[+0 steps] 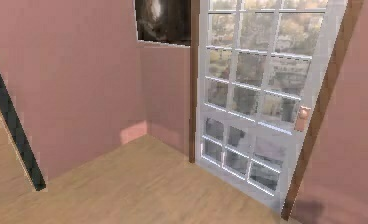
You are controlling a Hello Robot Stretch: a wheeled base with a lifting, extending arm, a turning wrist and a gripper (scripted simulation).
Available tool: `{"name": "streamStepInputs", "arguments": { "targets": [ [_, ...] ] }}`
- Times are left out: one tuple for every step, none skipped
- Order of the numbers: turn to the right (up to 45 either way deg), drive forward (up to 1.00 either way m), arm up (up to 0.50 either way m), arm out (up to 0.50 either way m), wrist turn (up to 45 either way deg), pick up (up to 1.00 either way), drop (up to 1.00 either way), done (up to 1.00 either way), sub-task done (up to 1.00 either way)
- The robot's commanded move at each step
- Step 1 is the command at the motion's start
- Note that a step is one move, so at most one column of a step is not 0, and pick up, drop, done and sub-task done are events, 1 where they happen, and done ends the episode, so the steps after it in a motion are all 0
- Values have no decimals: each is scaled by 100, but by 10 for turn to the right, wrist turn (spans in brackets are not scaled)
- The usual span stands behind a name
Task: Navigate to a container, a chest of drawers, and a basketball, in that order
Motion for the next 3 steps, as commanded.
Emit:
{"name": "streamStepInputs", "arguments": {
  "targets": [
    [-60, 0, 0, 0, 0, 0, 0, 0, 0],
    [0, 30, 0, 0, 0, 0, 0, 0, 0],
    [-390, 0, 0, 0, 0, 0, 0, 0, 0]
  ]
}}
